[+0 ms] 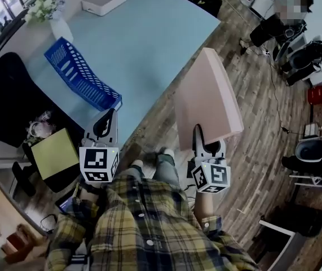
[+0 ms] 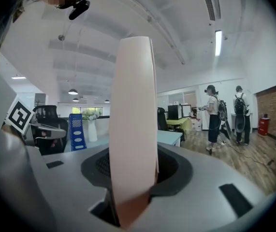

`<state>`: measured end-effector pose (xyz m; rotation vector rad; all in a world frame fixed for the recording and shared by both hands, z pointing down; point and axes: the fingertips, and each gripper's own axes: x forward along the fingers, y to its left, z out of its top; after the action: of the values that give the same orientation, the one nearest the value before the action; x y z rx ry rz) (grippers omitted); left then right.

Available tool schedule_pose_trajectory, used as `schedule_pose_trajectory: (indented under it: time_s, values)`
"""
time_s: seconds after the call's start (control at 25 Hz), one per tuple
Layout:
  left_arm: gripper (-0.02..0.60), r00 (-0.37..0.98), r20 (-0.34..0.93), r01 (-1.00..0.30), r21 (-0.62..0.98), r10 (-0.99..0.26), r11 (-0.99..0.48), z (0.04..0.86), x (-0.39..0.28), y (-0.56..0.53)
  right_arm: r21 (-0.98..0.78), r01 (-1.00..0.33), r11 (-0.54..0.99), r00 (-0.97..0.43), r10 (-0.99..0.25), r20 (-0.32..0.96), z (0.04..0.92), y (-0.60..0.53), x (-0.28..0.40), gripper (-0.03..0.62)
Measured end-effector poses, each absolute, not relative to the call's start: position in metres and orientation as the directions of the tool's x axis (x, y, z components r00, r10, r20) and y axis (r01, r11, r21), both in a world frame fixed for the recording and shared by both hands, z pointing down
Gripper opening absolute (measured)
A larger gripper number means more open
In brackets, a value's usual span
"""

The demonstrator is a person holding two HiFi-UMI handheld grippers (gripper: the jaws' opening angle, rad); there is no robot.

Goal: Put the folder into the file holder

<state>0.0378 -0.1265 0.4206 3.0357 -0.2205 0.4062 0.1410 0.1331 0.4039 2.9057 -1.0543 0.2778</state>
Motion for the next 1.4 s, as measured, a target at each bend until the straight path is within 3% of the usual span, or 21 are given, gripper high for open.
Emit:
schedule_pose_trajectory:
  time_s: [0.2, 0.4, 0.72, 1.08, 1.4]
  values:
    - [-0.009, 0.911, 0.286, -0.321, 0.043, -0.296, -0.946, 0.425, 0.02, -0.155, -0.038, -0.753, -0.657, 0.643, -0.747, 0.169, 0.401, 0.086, 0.171, 0.168]
    - [-0.009, 0.82, 0.289, -0.528, 0.047, -0.494, -0.848, 0.425, 0.008, -0.166, -0.04, -0.886, -0.463, 0.448, -0.874, 0.186, 0.406, 0.035, 0.201, 0.168]
    - [-0.009, 0.631, 0.282, -0.761, 0.048, -0.722, -0.647, 0.426, -0.007, -0.137, -0.028, -0.984, -0.174, 0.166, -0.969, 0.185, 0.408, -0.007, 0.242, 0.169]
    - [-0.009, 0.423, 0.308, -0.9, 0.036, -0.852, -0.434, 0.436, -0.028, -0.09, -0.043, -0.998, 0.055, -0.062, -0.982, 0.179, 0.416, -0.031, 0.255, 0.169]
    - [-0.009, 0.343, 0.315, -0.934, 0.018, -0.885, -0.355, 0.433, -0.034, -0.064, -0.047, -0.985, 0.163, -0.169, -0.969, 0.18, 0.419, -0.037, 0.247, 0.167]
